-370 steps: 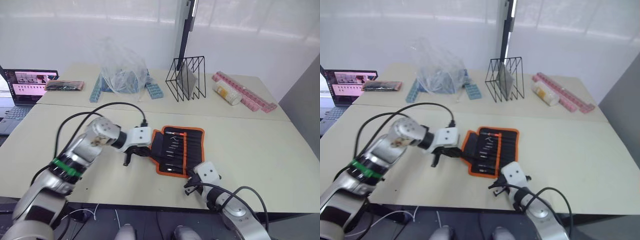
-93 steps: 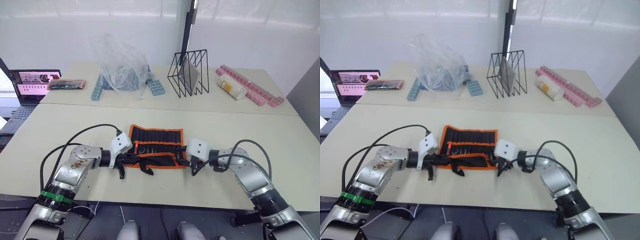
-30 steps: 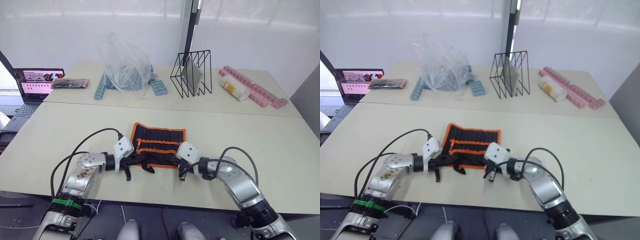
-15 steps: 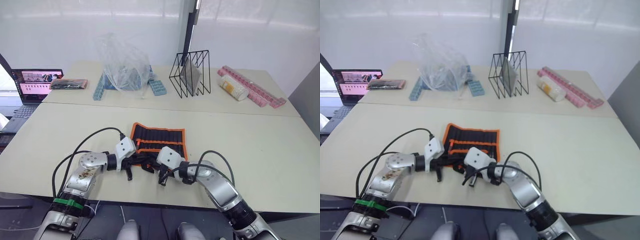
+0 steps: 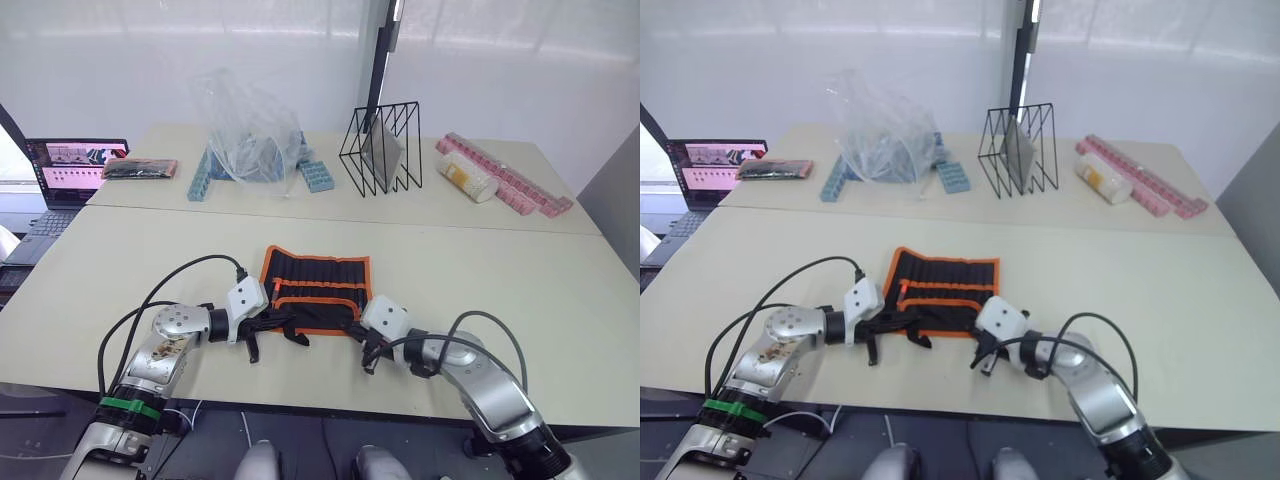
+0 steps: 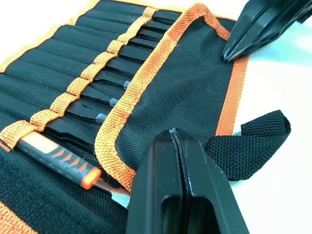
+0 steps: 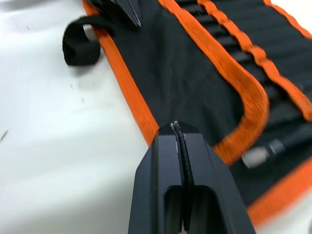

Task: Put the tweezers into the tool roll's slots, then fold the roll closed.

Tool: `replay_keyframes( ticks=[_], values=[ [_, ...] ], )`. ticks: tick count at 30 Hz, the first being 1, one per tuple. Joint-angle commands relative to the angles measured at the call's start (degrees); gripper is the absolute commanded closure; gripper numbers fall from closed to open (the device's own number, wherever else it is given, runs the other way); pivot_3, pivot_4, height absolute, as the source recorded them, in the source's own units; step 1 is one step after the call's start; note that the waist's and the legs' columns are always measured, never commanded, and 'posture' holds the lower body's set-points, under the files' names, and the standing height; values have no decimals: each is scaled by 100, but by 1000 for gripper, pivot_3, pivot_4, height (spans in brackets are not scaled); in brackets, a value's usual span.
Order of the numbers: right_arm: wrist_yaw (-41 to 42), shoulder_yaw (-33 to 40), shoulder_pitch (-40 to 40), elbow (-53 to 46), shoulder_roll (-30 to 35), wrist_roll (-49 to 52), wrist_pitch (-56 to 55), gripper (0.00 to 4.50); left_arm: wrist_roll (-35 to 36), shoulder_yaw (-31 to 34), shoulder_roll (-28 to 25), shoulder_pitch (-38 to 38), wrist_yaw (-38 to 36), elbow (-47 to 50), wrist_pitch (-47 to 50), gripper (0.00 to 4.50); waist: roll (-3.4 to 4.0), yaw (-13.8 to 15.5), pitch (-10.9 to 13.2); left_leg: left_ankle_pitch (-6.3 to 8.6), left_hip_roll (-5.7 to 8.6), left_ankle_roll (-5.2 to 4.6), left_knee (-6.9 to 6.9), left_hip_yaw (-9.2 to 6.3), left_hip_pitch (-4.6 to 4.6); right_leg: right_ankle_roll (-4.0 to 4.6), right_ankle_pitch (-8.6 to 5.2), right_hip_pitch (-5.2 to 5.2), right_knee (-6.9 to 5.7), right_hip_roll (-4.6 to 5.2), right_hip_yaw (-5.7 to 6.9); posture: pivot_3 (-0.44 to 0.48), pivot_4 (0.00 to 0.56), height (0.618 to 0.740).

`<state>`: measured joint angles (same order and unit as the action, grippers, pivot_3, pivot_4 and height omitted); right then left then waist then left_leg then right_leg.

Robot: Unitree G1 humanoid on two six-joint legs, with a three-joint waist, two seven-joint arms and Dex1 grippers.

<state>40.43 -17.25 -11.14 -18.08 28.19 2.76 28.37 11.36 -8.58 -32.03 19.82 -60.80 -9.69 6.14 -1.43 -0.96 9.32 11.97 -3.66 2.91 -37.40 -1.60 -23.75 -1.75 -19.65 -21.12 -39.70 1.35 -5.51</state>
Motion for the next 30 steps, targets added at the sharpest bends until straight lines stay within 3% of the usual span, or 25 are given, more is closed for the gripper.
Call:
replay_keyframes(
  ticks=[1,9,15,17,22,27,30],
  values=[
    [-34,28,221,136,194,-74,376,4500,-141,-12,-109,-66,-8,-156,-21,4484,0,0,0,0,0,0,0,0,0,0,0,0,1,0,0,0,150,708],
    [-94,204,130,-204,51,179,276,4500,-88,109,-133,-44,57,-74,-125,4484,-1,-2,0,0,-1,0,0,0,-1,0,0,1,5,-1,0,0,150,708],
    [-61,949,248,-1127,-129,1025,193,4500,612,672,-271,-413,75,1032,267,4484,0,-41,4,0,-4,0,6,1,-21,0,0,-19,7,-1,-2,0,150,708],
    [-63,1148,265,-1369,-98,1267,347,3962,717,849,-409,-595,103,1338,362,4500,0,-35,5,0,-5,0,10,-2,-30,0,0,-25,8,-1,0,0,150,708],
    [-361,1879,454,-1941,25,2016,1459,2316,1259,1483,-763,-1143,193,2194,909,2990,-1,-30,5,0,-5,0,18,-3,-34,0,0,-24,26,1,1,0,150,708],
    [-940,2464,671,-1809,-139,2406,2358,629,1570,1766,-674,-1525,518,2799,1205,1371,0,12,6,-2,-3,3,17,-3,-36,0,0,-15,45,3,1,0,150,708],
    [-1277,2504,819,-1565,-290,2397,2659,617,1667,2044,-550,-2028,808,3143,1225,264,0,-15,5,-2,-7,3,25,1,-33,0,0,-16,53,2,-1,0,150,708]
  ],
)
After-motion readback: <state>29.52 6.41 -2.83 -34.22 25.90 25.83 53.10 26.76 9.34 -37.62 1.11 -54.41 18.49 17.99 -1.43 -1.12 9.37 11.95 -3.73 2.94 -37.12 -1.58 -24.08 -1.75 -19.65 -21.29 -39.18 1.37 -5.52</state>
